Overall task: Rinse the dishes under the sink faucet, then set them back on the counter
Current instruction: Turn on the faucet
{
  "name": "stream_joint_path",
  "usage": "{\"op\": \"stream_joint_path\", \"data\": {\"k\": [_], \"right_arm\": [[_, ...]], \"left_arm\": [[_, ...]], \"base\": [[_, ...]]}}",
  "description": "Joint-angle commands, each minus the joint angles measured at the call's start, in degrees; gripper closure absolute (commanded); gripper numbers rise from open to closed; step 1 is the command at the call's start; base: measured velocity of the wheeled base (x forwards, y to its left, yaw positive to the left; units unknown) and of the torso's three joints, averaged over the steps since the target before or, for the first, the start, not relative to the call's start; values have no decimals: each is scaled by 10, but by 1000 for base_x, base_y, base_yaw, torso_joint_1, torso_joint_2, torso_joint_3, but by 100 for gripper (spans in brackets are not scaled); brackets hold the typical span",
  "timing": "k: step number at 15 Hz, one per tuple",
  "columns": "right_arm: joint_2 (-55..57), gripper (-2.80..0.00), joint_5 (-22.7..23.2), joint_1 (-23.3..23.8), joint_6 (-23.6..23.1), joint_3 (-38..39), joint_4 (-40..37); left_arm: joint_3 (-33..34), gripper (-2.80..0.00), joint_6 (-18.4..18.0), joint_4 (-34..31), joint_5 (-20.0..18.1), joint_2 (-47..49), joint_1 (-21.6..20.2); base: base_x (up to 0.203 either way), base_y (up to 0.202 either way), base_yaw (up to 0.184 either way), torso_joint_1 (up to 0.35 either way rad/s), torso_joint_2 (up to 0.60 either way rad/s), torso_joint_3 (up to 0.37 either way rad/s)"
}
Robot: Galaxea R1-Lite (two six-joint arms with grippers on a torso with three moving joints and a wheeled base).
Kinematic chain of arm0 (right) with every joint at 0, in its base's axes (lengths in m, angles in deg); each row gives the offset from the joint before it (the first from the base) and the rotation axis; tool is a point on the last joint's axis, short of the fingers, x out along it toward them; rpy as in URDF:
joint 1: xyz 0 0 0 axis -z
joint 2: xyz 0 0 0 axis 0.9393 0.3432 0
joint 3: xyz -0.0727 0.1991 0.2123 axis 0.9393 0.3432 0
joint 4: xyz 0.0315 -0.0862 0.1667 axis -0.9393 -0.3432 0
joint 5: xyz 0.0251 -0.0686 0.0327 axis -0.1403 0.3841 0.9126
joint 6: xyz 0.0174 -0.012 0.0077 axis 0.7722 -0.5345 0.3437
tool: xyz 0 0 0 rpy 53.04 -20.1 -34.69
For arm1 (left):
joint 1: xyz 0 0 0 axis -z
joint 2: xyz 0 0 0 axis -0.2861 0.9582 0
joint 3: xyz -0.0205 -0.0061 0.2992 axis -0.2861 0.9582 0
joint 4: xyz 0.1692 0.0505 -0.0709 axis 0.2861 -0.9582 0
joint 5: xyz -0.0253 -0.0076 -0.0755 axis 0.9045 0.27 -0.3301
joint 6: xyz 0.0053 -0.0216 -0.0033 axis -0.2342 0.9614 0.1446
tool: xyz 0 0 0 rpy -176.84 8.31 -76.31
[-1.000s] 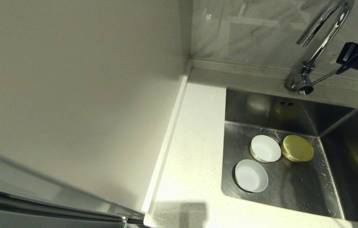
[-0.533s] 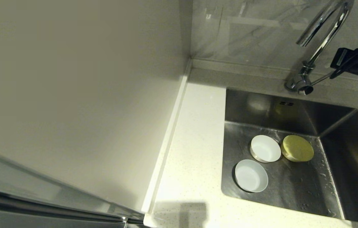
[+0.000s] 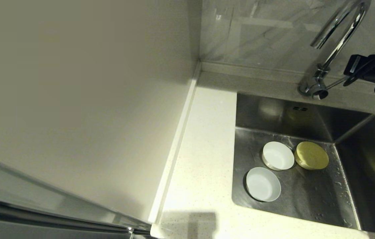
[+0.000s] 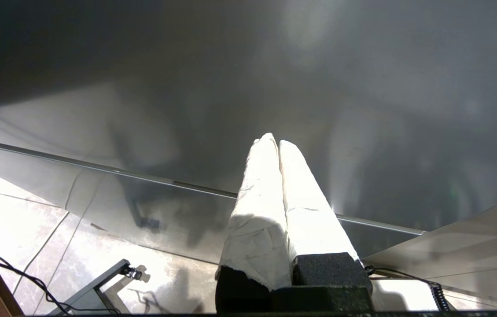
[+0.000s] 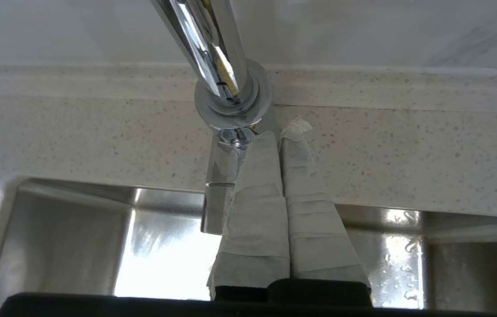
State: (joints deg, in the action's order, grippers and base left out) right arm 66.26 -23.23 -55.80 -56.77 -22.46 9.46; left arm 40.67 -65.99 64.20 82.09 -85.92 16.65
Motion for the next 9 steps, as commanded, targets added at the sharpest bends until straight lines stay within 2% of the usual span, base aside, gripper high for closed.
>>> {"op": "stream_joint_path", "data": {"k": [1,4,9], "right_arm": [[0,0,2,-1,-1,-2,1],[1,0,5,0,-2,-2,1],[-5,0,5,3,-32,3,-7]], "left_arm": [[0,0,0,0,0,-2,0],[0,0,0,0,1,-2,0],[0,0,0,0,0,-2,0]], "base": [[0,0,0,0,0,0],[0,0,0,0,0,0],[0,0,0,0,0,0]]}}
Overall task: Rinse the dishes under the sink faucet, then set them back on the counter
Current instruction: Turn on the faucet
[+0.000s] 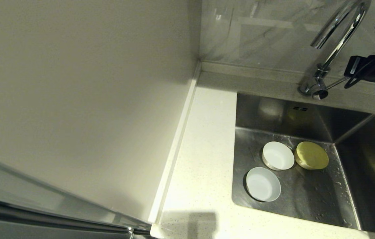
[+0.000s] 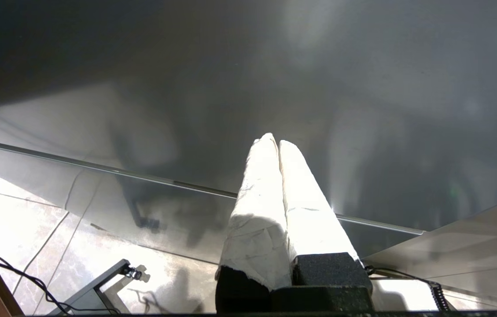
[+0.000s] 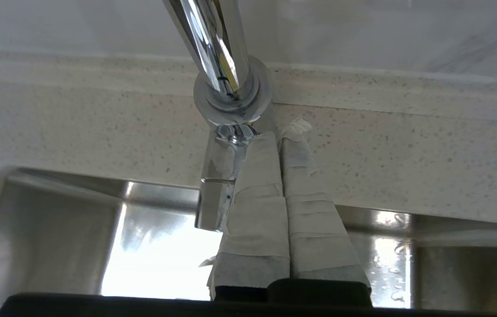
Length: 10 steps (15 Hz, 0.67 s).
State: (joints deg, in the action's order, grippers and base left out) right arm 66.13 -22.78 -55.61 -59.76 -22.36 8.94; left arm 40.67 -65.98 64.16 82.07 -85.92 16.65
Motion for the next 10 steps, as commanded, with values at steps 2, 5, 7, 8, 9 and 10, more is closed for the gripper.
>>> {"op": "stream_joint_path", "data": {"k": [2,5,7,8,9,10], "right_arm": [[-4,0,1,4,-15,3,-18],[-7,0,2,14,-37,4,-27],[-10,0,7,20,-53,2,-52],[-12,0,17,26,-56,1,-60],[-15,0,24,27,-57,1,-62],[-17,0,26,31,-64,2,-66]], "left_arm": [[0,0,0,0,1,-2,0],[0,0,0,0,0,-2,0],[0,0,0,0,0,-2,1],[0,0,0,0,1,-2,0],[0,0,0,0,0,-2,0],[0,0,0,0,0,-2,0]], "base": [[0,0,0,0,0,0],[0,0,0,0,0,0],[0,0,0,0,0,0],[0,0,0,0,0,0],[0,0,0,0,0,0],[0,0,0,0,0,0]]}}
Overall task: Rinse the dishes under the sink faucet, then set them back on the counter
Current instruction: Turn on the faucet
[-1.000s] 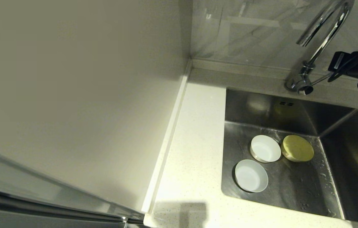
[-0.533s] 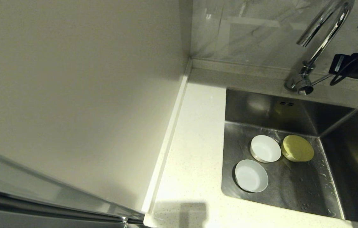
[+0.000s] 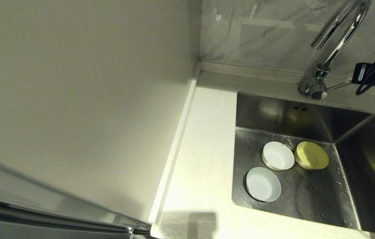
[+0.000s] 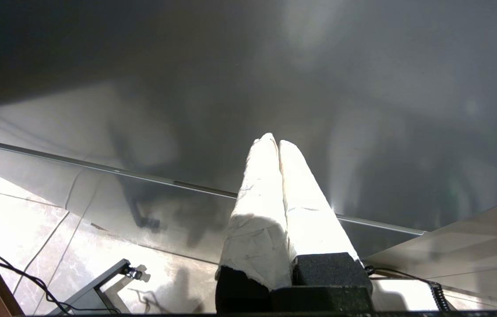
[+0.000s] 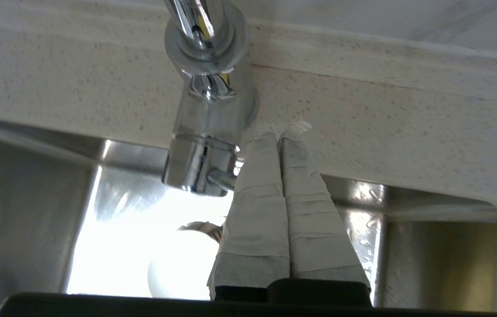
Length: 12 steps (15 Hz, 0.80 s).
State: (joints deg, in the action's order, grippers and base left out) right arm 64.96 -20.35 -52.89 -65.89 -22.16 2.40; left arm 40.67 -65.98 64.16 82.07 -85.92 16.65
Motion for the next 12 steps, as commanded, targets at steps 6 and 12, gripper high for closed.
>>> {"op": "stream_joint_path", "data": {"k": [6,12], "right_arm": [[-16,0,16,25,-25,3,-47],[-27,0,12,43,-46,10,-86]], "left_arm": [[0,0,0,0,0,-2,0],[0,0,0,0,0,-2,0]], "base": [[0,0,0,0,0,0],[0,0,0,0,0,0]]}}
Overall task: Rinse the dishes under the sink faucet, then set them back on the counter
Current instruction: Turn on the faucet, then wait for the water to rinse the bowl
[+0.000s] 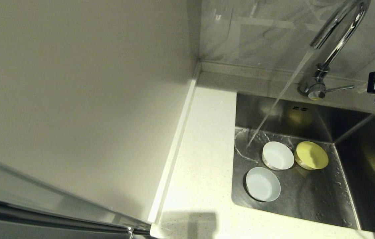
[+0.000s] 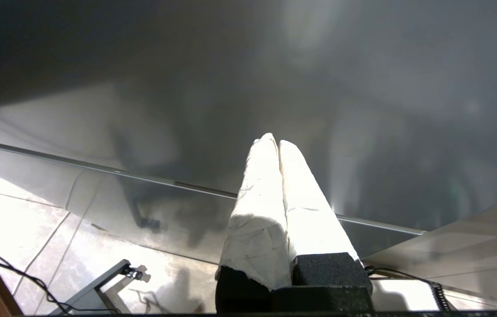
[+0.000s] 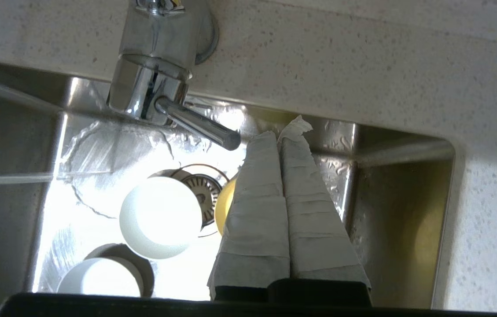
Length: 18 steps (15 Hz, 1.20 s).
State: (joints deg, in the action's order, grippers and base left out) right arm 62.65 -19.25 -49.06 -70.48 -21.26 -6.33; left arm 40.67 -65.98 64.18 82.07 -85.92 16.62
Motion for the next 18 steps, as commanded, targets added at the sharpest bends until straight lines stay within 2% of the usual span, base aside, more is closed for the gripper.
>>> {"op": "stream_joint_path", "data": {"k": [1,6,9,15,18], "right_arm": [[-7,0,0,10,0,0,2],[-74,0,1,59,16,21,19],[-160,0,-9,76,17,81,39],[-375,0,-40,78,-2,325,190],[-489,0,-45,40,-14,478,214]], "left_arm": [[0,0,0,0,0,-2,0],[0,0,0,0,0,-2,0],[0,0,0,0,1,-2,0],[0,0,0,0,0,-2,0],[0,0,0,0,0,-2,0]], "base": [[0,0,0,0,0,0],[0,0,0,0,0,0],[0,0,0,0,0,0],[0,0,0,0,0,0],[0,0,0,0,0,0]]}}
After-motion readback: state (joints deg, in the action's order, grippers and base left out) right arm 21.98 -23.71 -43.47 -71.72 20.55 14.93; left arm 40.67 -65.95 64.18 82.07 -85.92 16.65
